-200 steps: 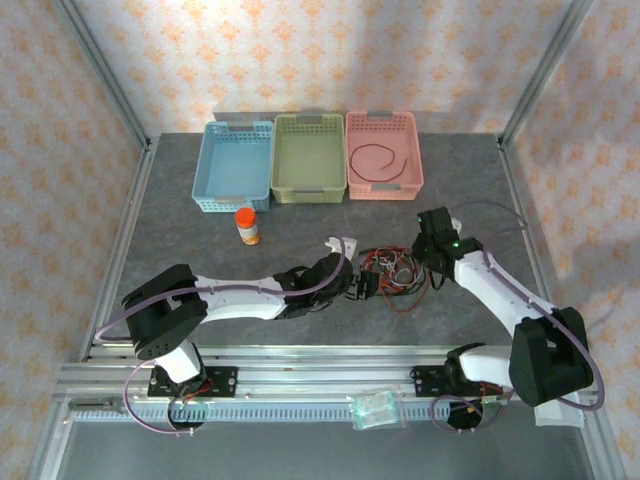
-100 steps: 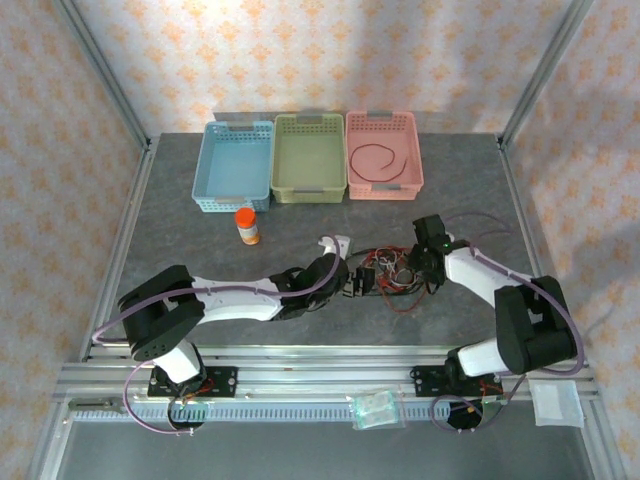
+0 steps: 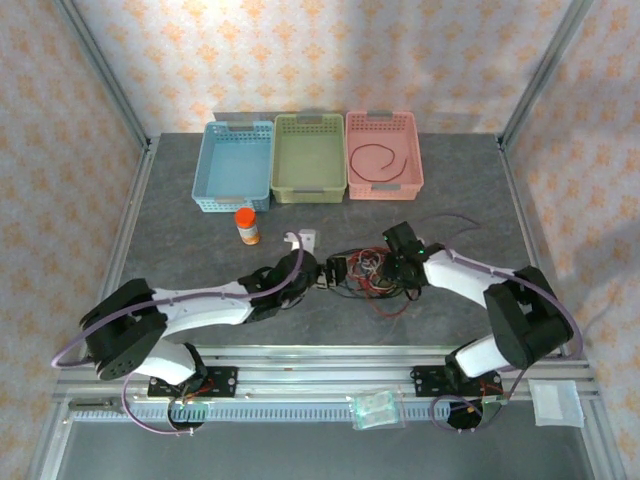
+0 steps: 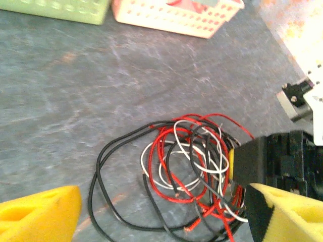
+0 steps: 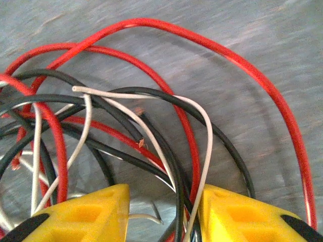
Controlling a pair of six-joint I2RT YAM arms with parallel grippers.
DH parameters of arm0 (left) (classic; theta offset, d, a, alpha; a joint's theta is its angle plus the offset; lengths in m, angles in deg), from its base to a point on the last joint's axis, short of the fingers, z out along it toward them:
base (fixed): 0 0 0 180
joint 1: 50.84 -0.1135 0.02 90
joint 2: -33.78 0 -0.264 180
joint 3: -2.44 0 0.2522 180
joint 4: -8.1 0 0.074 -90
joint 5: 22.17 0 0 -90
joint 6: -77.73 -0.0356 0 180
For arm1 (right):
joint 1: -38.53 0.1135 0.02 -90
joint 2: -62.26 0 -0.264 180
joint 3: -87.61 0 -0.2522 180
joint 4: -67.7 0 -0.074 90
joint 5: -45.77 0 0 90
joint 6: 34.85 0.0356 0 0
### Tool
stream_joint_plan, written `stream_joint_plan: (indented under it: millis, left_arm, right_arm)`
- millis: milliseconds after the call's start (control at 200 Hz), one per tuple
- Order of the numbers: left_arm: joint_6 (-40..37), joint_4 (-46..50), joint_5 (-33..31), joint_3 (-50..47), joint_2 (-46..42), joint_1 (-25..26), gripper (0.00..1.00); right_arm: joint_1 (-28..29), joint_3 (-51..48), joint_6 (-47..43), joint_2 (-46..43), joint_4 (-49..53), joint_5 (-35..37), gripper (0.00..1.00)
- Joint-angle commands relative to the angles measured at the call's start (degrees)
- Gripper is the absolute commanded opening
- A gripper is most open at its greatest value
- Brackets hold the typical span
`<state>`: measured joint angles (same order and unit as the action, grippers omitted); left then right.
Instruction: Untangle the cables
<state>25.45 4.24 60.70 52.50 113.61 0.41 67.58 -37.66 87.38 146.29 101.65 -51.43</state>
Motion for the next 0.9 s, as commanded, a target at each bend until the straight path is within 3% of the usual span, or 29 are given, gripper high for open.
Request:
stream_joint_plan:
  millis: [0, 195, 486, 706, 896]
  left_arm:
    - [1.1, 1.6, -2.4, -3.0, -4.8, -2.3, 0.85]
    - [0.0, 4.8, -3.2, -6.2, -10.2, -4.6, 0.85]
    - [-2.9, 5.2, -2.4, -2.5, -5.2, -2.5, 0.89]
    - [-3.0, 5.1, -2.8, 4.1, 4.5, -0.2, 0.89]
    - [0.7, 1.3, -2.2, 5.6, 8.9, 0.1, 0.89]
  right_arm:
    - [4.0, 4.8, 3.5, 2.3, -2.2, -1.1, 0.39]
    - [10.7, 12.1, 3.4, 6.9, -2.8, -1.5, 0.39]
    - [11.1, 13.0, -1.8, 1.7, 5.5, 12.8, 0.38]
    - [7.2, 9.3, -7.5, -0.2, 5.7, 7.6, 0.37]
    - [5.4, 11.3, -13.8, 5.5, 6.2, 5.9, 0.34]
